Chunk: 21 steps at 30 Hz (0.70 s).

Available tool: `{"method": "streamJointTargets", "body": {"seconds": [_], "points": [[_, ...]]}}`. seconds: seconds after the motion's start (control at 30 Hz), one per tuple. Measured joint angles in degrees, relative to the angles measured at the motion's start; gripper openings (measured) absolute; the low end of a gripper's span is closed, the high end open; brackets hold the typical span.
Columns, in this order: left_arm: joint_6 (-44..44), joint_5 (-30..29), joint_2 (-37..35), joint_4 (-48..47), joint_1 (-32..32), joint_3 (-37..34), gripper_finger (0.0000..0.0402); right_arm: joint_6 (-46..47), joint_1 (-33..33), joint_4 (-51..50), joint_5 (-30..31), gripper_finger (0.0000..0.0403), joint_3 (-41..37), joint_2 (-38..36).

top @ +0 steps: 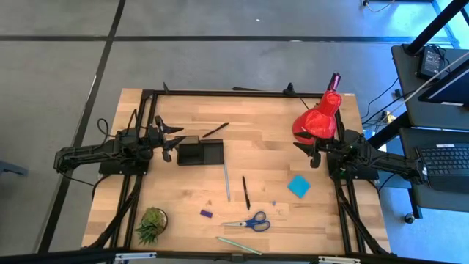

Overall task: Pick and place office supplies into organizer
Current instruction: Put the top black pen into the black desk organizer

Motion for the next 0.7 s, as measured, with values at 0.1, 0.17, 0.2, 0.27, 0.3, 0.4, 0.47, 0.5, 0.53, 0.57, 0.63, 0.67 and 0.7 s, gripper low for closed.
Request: {"method": "streamJointTargets", "body": {"seconds": [0.1, 0.17, 0.2, 0.27, 0.3, 0.4, 0.47, 0.5, 0.53, 0.57, 0.63, 0.67, 0.7], "points": [[0.00, 0.00, 0.00, 0.00, 0.00, -0.01, 0.0157, 0.01, 0.00, 0.00, 0.00, 0.0195, 0.01, 0.00], [0.00, 0.00, 0.00, 0.00, 0.00, -0.01, 0.0157, 0.01, 0.00, 0.00, 0.00, 0.0195, 0.00, 0.00], [0.00, 0.00, 0.00, 0.00, 0.00, 0.02, 0.0157, 0.01, 0.00, -0.02, 0.00, 0.0195, 0.00, 0.00], [-0.15, 0.00, 0.00, 0.01, 0.00, 0.01, 0.0157, 0.01, 0.00, 0.00, 0.00, 0.0195, 0.00, 0.00], [-1.06, -0.02, 0.00, 0.03, 0.00, 0.00, 0.0157, 0.02, 0.00, 0.00, 0.00, 0.0195, 0.00, 0.00], [-7.56, -2.42, 0.07, 3.74, 0.00, 0.26, 0.0156, 1.33, 0.00, 0.54, 0.02, 0.0195, 0.00, 0.00], [-7.01, -1.62, 0.68, 4.11, 0.05, 3.41, 0.0153, 1.44, 0.00, 0.69, 0.04, 0.0195, 0.00, 0.00], [-5.79, 0.32, 1.13, 4.13, 0.04, 5.24, 0.0152, 1.41, 0.00, 0.68, 0.04, 0.0195, 0.00, 0.00], [-4.69, 2.04, 2.22, 4.20, 0.01, 7.12, 0.0151, 1.39, 0.00, 0.70, 0.04, 0.0195, 0.00, 0.00], [-3.97, 3.23, 3.69, 3.99, 0.00, 8.91, 0.0149, 1.38, 0.00, 0.73, 0.18, 0.0195, 0.00, 0.00], [-3.47, 3.63, 7.37, 2.61, 0.00, 12.78, 0.0146, 1.27, 0.00, 1.40, 1.55, 0.0195, 0.00, 0.00], [-3.45, 3.28, 9.66, 1.39, 0.00, 14.99, 0.0144, 1.27, 0.00, 1.77, 2.52, 0.0195, 0.00, 0.00], [-3.43, 2.31, 12.25, -0.04, 0.00, 17.24, 0.0142, 1.27, 0.00, 2.09, 3.44, 0.0195, 0.00, 0.00]]}}
